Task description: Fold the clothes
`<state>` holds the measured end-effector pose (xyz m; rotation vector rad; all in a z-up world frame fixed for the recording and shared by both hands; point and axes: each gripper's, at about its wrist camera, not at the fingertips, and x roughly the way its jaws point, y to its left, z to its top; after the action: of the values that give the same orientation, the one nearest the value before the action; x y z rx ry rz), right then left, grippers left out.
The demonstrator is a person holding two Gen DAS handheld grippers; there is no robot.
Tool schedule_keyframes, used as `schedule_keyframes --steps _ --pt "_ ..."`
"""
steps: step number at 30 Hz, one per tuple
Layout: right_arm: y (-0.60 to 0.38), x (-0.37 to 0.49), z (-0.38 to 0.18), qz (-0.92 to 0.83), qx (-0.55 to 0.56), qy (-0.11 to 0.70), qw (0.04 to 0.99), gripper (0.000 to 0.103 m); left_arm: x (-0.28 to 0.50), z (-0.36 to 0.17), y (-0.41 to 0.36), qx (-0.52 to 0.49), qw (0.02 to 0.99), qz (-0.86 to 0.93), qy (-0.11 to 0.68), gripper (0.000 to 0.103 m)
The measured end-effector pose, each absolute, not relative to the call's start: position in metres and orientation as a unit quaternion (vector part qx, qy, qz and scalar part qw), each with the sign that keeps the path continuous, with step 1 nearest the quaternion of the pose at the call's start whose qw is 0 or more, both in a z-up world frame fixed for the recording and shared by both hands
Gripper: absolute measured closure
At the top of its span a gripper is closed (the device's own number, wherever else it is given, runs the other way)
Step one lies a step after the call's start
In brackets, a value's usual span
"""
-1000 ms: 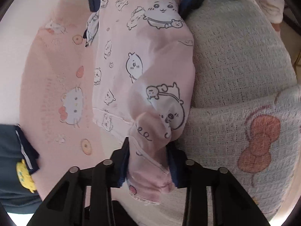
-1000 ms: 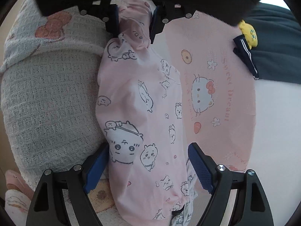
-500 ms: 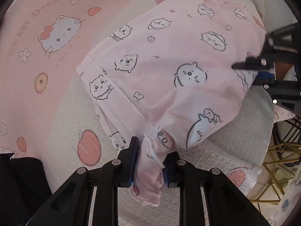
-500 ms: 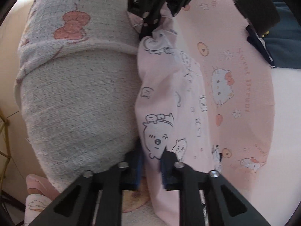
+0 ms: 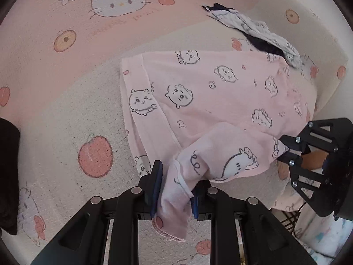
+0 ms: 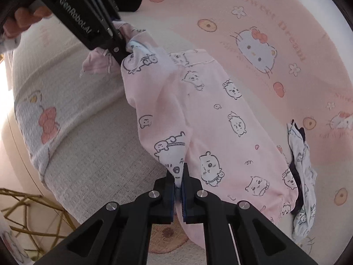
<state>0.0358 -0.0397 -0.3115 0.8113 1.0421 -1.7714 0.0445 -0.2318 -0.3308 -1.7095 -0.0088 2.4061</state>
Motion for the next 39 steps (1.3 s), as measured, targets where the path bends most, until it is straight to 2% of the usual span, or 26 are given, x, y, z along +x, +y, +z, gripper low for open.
schedule_keyframes --steps 5,10,15,18,24,28,39 --pt "-0.039 0.01 -0.29 -0.74 0.374 0.333 0.449 0.097 0.069 -0.324 -0.231 -0.565 0.083 0.821 -0.001 0.084" --pt "-0.039 -0.02 -0.288 -0.756 0.416 0.259 0.434 0.097 0.029 -0.312 -0.223 -0.556 0.082 0.827 0.011 0.084" --pt "-0.049 -0.052 -0.292 -0.76 0.454 0.221 0.41 0.097 -0.008 -0.307 -0.221 -0.563 0.085 0.822 0.026 0.084" --pt "-0.054 -0.064 -0.294 -0.757 0.469 0.212 0.402 0.097 -0.027 -0.31 -0.217 -0.568 0.081 0.818 0.046 0.084" --pt "-0.058 -0.095 -0.298 -0.717 0.547 0.185 0.391 0.097 -0.051 -0.314 -0.22 -0.588 0.08 0.804 0.036 0.084" --pt "-0.063 -0.112 -0.304 -0.699 0.576 0.178 0.385 0.097 -0.06 -0.32 -0.22 -0.595 0.071 0.799 0.054 0.081" --pt "-0.079 -0.138 -0.325 -0.693 0.609 0.157 0.352 0.097 -0.099 -0.341 -0.235 -0.647 0.072 0.759 0.023 0.079"
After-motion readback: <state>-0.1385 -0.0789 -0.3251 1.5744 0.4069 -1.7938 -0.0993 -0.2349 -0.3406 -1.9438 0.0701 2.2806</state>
